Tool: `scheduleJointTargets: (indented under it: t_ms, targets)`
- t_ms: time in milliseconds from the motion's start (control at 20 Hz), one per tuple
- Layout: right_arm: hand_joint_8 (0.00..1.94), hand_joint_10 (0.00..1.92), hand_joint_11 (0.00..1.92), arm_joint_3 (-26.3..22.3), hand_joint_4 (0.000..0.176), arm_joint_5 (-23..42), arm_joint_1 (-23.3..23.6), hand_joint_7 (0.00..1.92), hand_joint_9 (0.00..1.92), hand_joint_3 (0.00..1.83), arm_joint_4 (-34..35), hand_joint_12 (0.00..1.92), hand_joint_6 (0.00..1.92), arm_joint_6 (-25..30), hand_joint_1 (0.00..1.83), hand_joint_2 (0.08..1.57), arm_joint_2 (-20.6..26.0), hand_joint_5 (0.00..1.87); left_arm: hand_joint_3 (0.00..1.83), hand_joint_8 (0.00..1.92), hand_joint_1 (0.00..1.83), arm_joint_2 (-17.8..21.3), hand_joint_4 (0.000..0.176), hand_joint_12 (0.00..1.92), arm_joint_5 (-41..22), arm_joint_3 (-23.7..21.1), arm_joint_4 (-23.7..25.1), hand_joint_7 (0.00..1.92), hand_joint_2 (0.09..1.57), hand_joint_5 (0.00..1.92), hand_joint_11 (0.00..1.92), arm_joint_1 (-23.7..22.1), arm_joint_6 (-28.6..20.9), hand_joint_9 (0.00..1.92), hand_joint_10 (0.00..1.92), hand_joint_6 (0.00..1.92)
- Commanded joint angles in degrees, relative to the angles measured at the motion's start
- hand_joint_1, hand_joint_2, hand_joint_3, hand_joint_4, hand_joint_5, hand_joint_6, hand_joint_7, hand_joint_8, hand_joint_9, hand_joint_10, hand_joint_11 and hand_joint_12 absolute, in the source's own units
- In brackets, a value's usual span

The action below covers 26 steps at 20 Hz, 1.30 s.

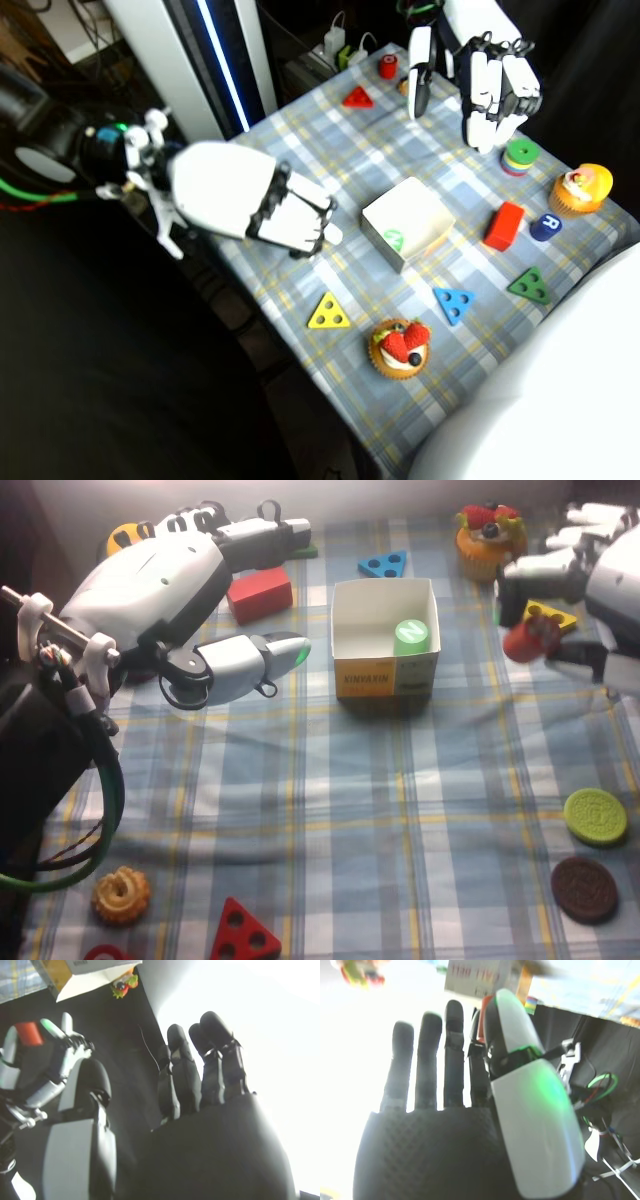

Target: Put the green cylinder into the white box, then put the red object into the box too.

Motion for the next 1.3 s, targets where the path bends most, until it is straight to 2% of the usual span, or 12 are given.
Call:
scheduleJointTargets:
  t_ms: [0,150,200,300,400,500,800,850,950,1050,1100,1250]
  targets:
    - [1.55,1.77,0.27,0.5,0.000,6.7,1.3,0.74,0.44,0.00,0.0,1.92,1.35,0.1,1.14,1.27,-0.2,0.68,0.00,0.01,0.79,0.4,0.027,1.64,-6.9,0.0,1.7,0.52,1.21,0.39,0.00,-0.4,-0.2,0.01,1.14,0.01]
    - [1.49,1.67,0.35,2.9,0.000,3.8,5.4,0.77,0.49,0.00,-1.6,1.92,1.41,0.1,1.15,1.27,-2.5,0.64,0.00,0.02,0.82,0.4,0.039,1.73,-7.3,-0.1,1.2,0.53,1.20,0.39,0.00,0.2,-0.5,0.01,1.25,0.00]
    - [1.43,1.60,0.11,4.2,0.000,1.9,7.5,0.80,0.56,0.00,-2.5,1.90,1.47,0.1,1.29,1.27,-4.0,0.61,0.00,0.02,0.87,0.3,0.044,1.73,-7.3,-0.1,1.0,0.53,1.19,0.40,0.00,0.5,-0.5,0.01,1.26,0.00]
    - [1.39,1.64,0.12,6.3,0.000,-0.4,10.4,0.81,0.57,0.00,-3.6,1.92,1.52,0.1,1.31,1.27,-6.3,0.58,0.00,0.02,0.92,0.2,0.042,1.64,-7.3,-0.1,0.4,0.51,1.18,0.40,0.00,1.1,-0.6,0.05,1.14,0.00]
    - [1.44,1.68,0.39,8.5,0.000,-3.6,13.8,0.80,0.55,0.00,-5.1,1.92,1.46,0.1,1.16,1.27,-8.7,0.61,0.00,0.01,0.95,0.2,0.024,1.60,-7.6,-0.1,-0.4,0.51,1.18,0.40,0.00,2.2,-1.3,0.07,1.05,0.00]
    - [1.50,1.61,0.02,9.9,0.000,-6.0,15.8,0.76,0.36,0.00,-6.5,1.92,1.51,0.1,1.13,1.29,-10.6,0.57,0.00,0.01,0.95,0.2,0.009,1.64,-7.9,-0.1,-1.0,0.52,1.17,0.41,0.00,2.7,-1.4,0.11,1.01,0.00]
    - [1.51,1.49,0.11,14.5,0.000,-12.6,18.6,0.76,0.43,0.00,-7.8,1.92,1.44,0.1,1.15,1.29,-16.6,0.56,0.00,0.00,0.96,0.2,0.000,1.58,-7.8,-0.1,-1.8,0.50,1.18,0.43,0.00,3.4,-1.4,0.09,0.93,0.00]
    - [1.14,1.30,0.02,14.8,0.000,-13.1,18.7,0.51,0.33,0.00,-7.9,1.83,0.96,0.1,1.10,1.19,-16.9,0.43,0.01,0.00,0.94,0.2,0.000,1.58,-7.8,0.0,-1.7,0.49,1.19,0.42,0.00,3.4,-1.4,0.08,0.93,0.00]
    - [0.62,0.98,0.00,15.0,0.000,-13.5,18.8,0.37,0.21,0.00,-8.0,1.62,0.58,0.1,1.02,1.13,-17.3,0.30,0.00,0.01,0.97,0.2,0.000,1.64,-7.8,0.0,-1.7,0.51,1.18,0.43,0.00,3.3,-1.4,0.09,1.01,0.00]
    - [0.15,0.62,0.00,14.9,0.046,-13.7,18.9,0.30,0.11,0.00,-8.4,1.30,0.25,0.1,0.92,1.15,-17.3,0.22,0.00,0.00,0.98,0.2,0.005,1.61,-7.8,0.0,-1.7,0.50,1.18,0.42,0.00,3.2,-1.4,0.06,1.02,0.00]
    - [0.06,0.48,0.00,14.9,0.050,-13.7,19.0,0.30,0.13,0.00,-8.5,1.15,0.15,0.1,0.87,1.16,-17.2,0.22,0.00,0.00,0.97,0.2,0.017,1.55,-7.8,0.0,-1.7,0.50,1.18,0.41,0.00,3.2,-1.4,0.06,0.98,0.00]
    - [0.00,0.11,0.00,14.0,0.031,-13.6,19.6,0.19,0.14,0.00,-9.2,0.71,0.01,0.1,0.74,1.16,-17.0,0.16,0.00,0.01,1.04,0.2,0.003,1.56,-8.0,0.0,-1.7,0.52,1.15,0.41,0.00,3.3,-1.4,0.11,0.95,0.00]
